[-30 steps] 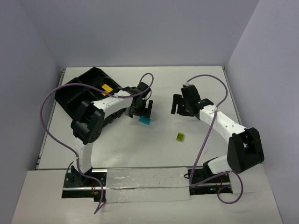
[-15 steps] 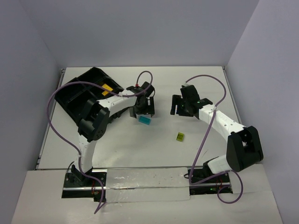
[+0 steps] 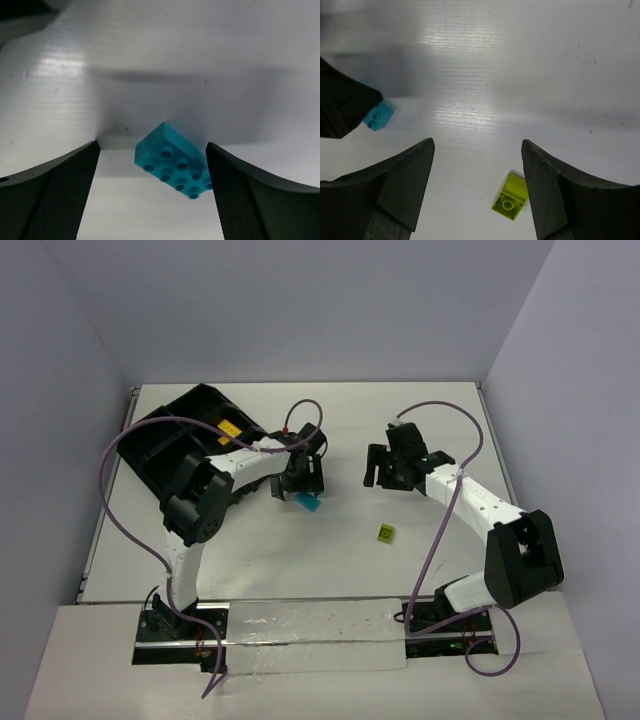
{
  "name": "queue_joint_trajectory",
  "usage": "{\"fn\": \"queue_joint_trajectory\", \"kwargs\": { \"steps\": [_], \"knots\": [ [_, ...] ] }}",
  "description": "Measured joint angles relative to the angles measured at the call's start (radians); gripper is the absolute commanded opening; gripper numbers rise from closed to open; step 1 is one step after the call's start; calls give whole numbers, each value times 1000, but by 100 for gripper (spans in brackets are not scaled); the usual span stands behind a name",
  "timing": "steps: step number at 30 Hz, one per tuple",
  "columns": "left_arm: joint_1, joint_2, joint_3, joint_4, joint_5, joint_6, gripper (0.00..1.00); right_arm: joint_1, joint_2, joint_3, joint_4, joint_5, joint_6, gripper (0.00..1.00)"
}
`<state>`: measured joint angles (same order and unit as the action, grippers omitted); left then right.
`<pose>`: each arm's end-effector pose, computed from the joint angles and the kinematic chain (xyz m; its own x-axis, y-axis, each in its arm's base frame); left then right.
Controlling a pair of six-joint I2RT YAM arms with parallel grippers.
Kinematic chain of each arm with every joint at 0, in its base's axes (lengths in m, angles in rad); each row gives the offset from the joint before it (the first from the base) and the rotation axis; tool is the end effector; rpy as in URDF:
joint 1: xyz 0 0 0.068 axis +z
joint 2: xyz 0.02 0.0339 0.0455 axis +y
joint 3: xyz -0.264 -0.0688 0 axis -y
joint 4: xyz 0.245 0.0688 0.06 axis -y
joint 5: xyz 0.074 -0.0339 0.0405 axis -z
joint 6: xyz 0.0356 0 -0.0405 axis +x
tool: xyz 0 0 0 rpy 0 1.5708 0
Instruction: Sort the legos into containers by color
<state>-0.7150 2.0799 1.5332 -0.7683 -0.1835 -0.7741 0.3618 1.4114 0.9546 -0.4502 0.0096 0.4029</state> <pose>0.3189 -0.2683 0.1625 -0.9486 -0.0866 -0.3043 -0.0747 0.9959 -0.0506 0.2732 0.1030 0.2336 -0.8143 0.1110 -0.5697 -0.0317 0.9716 0.2346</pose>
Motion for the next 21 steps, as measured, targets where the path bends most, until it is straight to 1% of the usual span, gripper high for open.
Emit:
{"fn": "queue_joint_trajectory", "kwargs": {
  "steps": [4, 6, 7, 9, 11, 12, 13, 14, 18, 21],
  "knots": [
    [1, -55, -82, -10, 12, 4, 94, 0, 4, 0, 1, -9, 0, 78],
    [1, -72, -107, -17, 22, 5, 90, 0, 7, 0, 1, -16, 0, 78],
    [1, -77, -115, -20, 27, 7, 84, 0, 7, 0, 1, -19, 0, 78],
    [1, -87, -128, -26, 38, 11, 75, 0, 9, 0, 1, -24, 0, 78],
    [1, -98, -144, -26, 46, 16, 58, 0, 9, 0, 2, -25, 0, 77],
    [1, -105, -153, -26, 48, 19, 56, 0, 9, 0, 2, -26, 1, 77],
    [1, -110, -157, -27, 50, 23, 44, 0, 9, -1, 4, -27, 1, 77],
    [1, -112, -158, -25, 49, 26, 34, 0, 9, -1, 7, -28, 1, 77],
    [1, -114, -152, -16, 48, 43, 0, 0, 9, -8, 13, -32, 1, 77],
    [1, -114, -117, -35, 47, 61, 0, 0, 9, -14, 13, -32, 1, 77]
  ]
}}
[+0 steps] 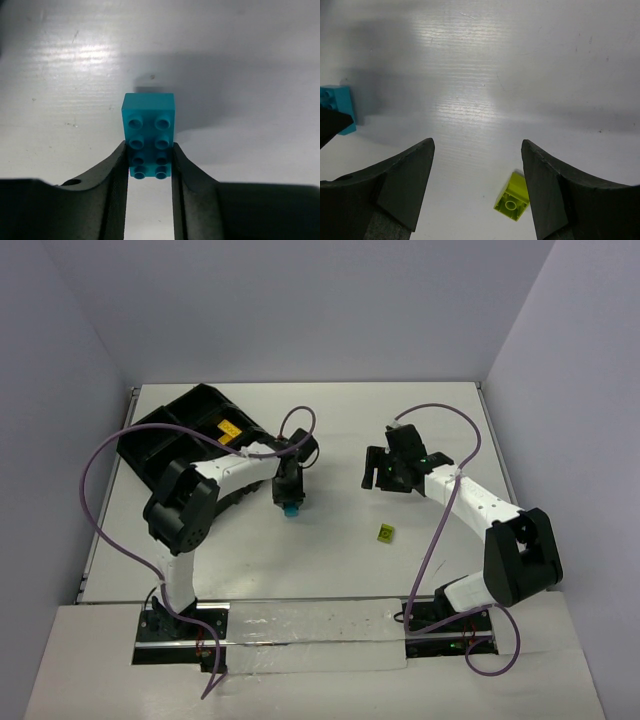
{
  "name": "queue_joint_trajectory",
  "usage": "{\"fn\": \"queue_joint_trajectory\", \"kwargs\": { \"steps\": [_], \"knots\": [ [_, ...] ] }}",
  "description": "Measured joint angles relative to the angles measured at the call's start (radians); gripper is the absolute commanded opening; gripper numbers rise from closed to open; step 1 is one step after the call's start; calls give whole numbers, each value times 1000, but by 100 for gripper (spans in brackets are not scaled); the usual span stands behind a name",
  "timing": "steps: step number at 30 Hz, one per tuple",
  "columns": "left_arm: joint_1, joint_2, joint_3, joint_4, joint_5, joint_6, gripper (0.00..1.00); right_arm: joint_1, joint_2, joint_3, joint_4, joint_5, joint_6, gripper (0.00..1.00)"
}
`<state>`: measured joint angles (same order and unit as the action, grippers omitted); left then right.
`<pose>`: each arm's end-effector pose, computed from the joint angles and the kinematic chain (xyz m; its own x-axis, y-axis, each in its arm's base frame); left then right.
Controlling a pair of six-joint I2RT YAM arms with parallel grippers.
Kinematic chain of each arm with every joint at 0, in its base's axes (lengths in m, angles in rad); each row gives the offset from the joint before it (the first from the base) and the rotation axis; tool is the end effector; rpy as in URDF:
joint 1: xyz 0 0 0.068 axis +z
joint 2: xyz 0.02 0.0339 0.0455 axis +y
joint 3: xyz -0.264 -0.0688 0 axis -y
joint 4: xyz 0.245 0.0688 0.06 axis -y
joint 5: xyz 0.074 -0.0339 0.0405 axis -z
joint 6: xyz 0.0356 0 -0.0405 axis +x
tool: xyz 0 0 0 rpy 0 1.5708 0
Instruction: Sort the legos into containers by color
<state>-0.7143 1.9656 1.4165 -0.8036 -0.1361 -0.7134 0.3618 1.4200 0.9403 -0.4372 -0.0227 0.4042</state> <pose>0.2944 -0.2489 0.1738 -0.9680 -0.0188 -0.2503 -0.0087 0.9991 -0.0414 0.2728 0.1041 0.2277 -0.8268 0.1075 -0.5522 -0.0453 0.9657 0.2558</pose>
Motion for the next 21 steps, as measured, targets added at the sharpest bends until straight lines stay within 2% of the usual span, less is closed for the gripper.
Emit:
{"fn": "queue_joint_trajectory", "kwargs": {
  "steps": [5, 8, 10, 16, 21],
  "knots": [
    [11, -34, 86, -10, -11, 29, 0, 0, 0, 0, 2, 0, 3, 77],
    [73, -124, 90, -10, 7, 41, 0, 0, 0, 0, 3, 0, 3, 77],
    [175, -203, 88, -1, 32, 42, 0, 0, 0, 0, 2, 0, 3, 77],
    [578, -365, 66, 44, 35, 32, 0, 0, 0, 0, 2, 0, 3, 77],
    [776, -366, 26, 48, 67, -1, 0, 0, 0, 0, 1, 0, 3, 77]
  ]
}}
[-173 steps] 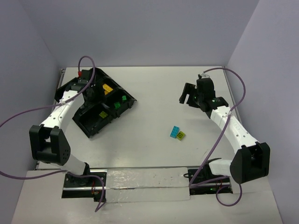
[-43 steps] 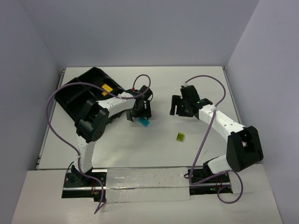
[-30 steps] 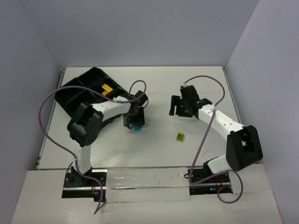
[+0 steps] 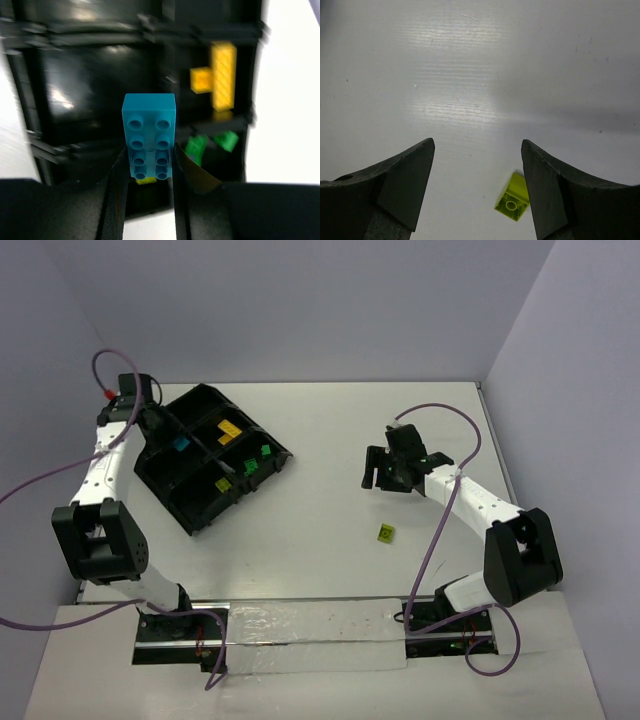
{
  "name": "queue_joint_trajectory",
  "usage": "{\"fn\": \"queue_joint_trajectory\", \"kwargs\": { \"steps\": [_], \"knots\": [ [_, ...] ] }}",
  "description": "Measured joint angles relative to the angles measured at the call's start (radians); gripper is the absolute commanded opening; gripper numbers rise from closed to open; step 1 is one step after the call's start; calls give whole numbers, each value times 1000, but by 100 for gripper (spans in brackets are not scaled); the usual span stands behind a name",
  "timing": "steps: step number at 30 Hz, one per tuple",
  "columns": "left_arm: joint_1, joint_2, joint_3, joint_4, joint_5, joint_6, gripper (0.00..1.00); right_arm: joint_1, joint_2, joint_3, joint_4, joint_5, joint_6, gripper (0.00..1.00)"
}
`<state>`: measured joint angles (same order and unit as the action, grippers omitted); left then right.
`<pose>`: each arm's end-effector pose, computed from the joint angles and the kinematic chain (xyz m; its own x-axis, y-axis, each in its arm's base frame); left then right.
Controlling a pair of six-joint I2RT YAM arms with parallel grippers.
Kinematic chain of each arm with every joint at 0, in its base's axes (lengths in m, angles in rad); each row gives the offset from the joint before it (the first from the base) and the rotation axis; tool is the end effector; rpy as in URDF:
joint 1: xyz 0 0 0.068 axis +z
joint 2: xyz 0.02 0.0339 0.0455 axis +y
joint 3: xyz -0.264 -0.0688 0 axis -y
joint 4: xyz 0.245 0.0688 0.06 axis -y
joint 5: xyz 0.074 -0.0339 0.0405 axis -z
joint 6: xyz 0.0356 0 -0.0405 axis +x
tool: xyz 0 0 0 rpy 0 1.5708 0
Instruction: Sort the legos into containers by color
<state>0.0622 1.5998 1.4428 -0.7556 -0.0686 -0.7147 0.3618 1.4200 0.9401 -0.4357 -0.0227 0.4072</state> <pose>0.3452 0.0239 0.3117 -0.5283 -0.6880 -0.4975 -0.5959 0.7179 -0.3599 0.2729 0.1042 0.2277 -0.8262 0.1107 -0.5524 -0.0431 0.9652 0.2578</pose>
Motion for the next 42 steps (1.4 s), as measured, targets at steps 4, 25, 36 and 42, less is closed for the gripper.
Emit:
{"fn": "queue_joint_trajectory", "kwargs": {
  "steps": [4, 25, 36, 42],
  "knots": [
    [104, 33, -31, 13, 30, -28, 0, 0, 0, 0, -1, 0, 0, 77],
    [107, 53, -128, 72, 74, -15, 83, 3, -145, -99, -41, 145, 58, 75],
    [-153, -39, 9, 69, 78, 75, 82, 76, -306, -296, -140, 231, 246, 81],
    [-186, -37, 40, 55, 58, 102, 82, 190, -219, -301, -111, 173, 297, 73]
  ]
}}
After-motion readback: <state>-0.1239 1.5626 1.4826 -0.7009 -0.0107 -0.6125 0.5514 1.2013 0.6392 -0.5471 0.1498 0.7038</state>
